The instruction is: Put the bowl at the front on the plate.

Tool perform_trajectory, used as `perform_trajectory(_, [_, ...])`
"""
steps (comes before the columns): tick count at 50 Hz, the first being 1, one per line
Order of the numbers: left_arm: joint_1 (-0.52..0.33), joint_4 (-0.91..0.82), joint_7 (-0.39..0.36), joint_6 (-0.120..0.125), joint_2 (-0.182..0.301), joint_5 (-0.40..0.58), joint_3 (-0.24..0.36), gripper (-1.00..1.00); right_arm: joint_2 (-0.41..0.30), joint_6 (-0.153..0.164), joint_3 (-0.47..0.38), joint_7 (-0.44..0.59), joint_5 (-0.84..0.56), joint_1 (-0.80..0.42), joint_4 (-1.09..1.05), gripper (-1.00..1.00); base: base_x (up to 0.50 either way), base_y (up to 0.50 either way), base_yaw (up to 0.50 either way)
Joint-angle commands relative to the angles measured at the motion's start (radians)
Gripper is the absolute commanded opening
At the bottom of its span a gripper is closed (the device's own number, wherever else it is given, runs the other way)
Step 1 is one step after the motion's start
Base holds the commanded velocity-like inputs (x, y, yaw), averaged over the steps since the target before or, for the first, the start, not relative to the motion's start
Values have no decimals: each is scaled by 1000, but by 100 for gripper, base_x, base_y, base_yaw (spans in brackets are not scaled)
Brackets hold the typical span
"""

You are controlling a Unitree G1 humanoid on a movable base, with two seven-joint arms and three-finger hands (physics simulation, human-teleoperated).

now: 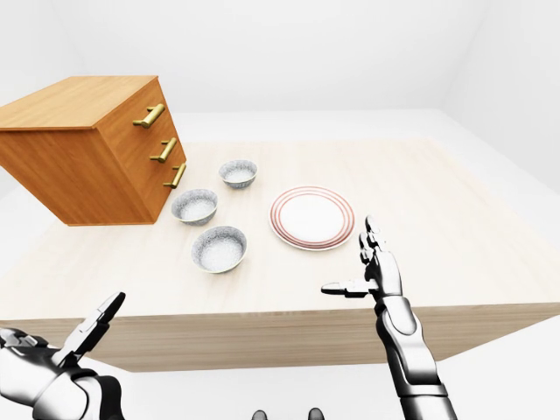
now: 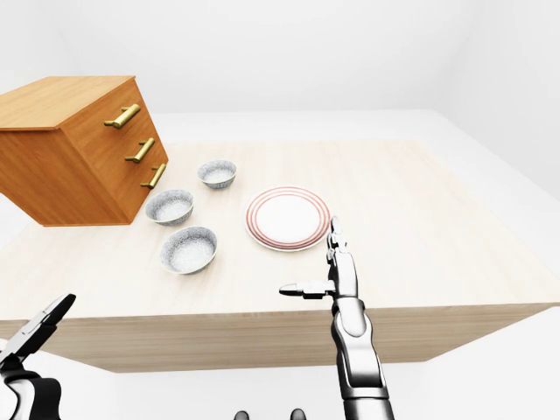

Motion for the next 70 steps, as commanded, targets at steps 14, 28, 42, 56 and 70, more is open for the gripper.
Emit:
perform_trajectory(14, [22,-6,-43,-35,-18,12,-3,100,1,28,1,-1,-13,9,-32,100,0,0,0])
perform_trajectory(28, [3,-90,-60,9,3,-70,34,100,-1,43,27,31,-24,6,-89,100,0,0,0])
perform_trajectory(42, [22,-79,-88,9,-20,-20,21,100,-4,49,127,75,-388,-97,-349,100,0,0,0])
perform_trajectory(56, [22,-54,-80,9,-19,-1,10,100,56,49,260,281,-959,-286,-252,100,0,0,0])
perform_trajectory(70, [18,-41,-80,9,-17,4,7,100,149,49,265,506,-1338,-451,-42,100,0,0,0])
